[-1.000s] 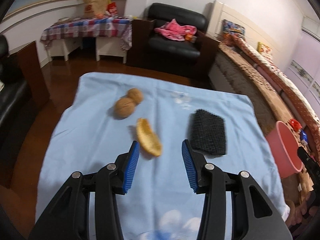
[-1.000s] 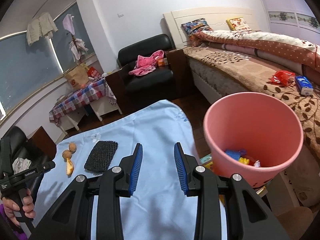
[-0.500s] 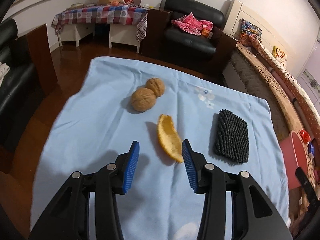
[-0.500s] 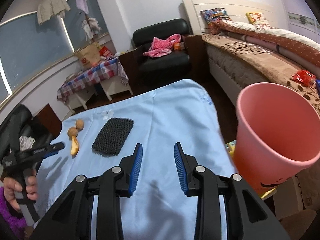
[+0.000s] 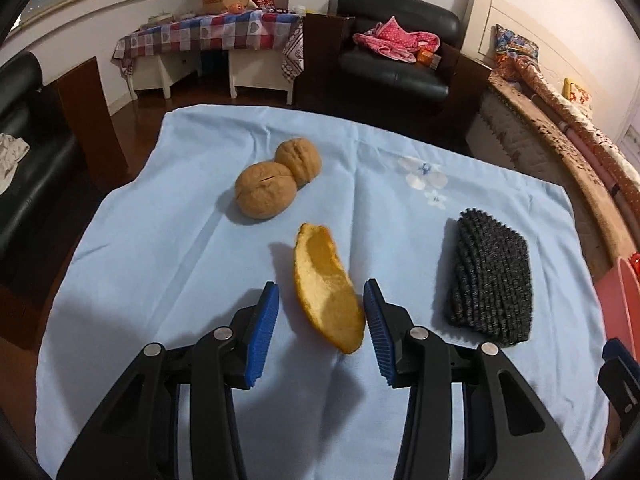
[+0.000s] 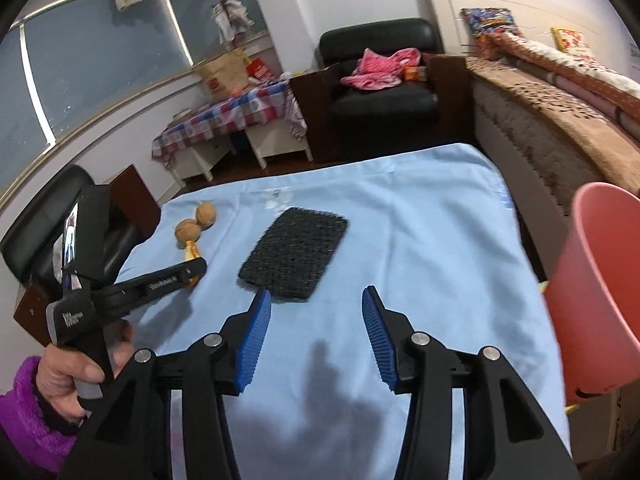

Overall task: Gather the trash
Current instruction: 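Grasp the black spiky mat with the right tool while the left tool grasps the orange peel, then carry the black mat and orange peel in both tools over the pink bucket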

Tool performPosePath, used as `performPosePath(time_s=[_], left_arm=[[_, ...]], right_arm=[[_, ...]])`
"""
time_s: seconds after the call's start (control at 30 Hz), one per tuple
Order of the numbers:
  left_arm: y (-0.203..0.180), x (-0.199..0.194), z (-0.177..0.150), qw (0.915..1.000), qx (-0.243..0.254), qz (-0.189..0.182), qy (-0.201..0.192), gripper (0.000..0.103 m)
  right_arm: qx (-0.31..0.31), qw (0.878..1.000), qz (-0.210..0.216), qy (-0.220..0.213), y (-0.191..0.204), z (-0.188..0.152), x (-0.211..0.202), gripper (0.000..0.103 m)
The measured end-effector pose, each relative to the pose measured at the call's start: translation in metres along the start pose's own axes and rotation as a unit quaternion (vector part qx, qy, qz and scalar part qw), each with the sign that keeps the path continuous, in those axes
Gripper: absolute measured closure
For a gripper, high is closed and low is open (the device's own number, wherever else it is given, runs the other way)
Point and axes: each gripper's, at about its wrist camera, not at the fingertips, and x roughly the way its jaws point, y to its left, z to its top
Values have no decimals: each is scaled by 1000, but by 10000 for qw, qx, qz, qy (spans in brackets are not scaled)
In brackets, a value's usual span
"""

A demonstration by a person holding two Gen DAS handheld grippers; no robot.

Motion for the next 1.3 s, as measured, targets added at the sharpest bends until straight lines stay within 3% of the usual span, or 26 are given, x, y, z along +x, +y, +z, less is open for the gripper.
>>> performPosePath(time_s=[0.03,0.13,0.5,0.53,0.57,0.63,0.73,1.1,1.3], left_arm=[[1,0,-1,10000,20,34,-22,77],[8,-3,-1,9999,-103,-43,-88,82],[17,-17,-4,9992,-170,-297,-213,83],[17,-18,-4,9991,-170,-313,-214,83],[16,-18,-4,9991,-171,-329,-211,83],[15,-19,-3,9990,-168,-351,-211,83],[14,-21,-3,9990,-143,-364,-208,83],[-5,-38,-4,9977,137,-576,-320,83],[-28,-55,-3,9943,336,-926,-405,83]], right_arm=[[-10,10000,13,33,2,0,4,55],[-15,9998,26,183,7,6,23,54],[59,9973,-258,690,11,18,85,54],[-42,9967,-314,751,13,18,89,57],[-135,9962,-341,790,16,16,92,69],[-207,9966,-315,734,18,15,92,78],[-226,9973,-316,631,18,16,86,95],[255,9992,-245,174,-12,15,25,95],[504,9976,-420,-201,-35,18,-18,95]])
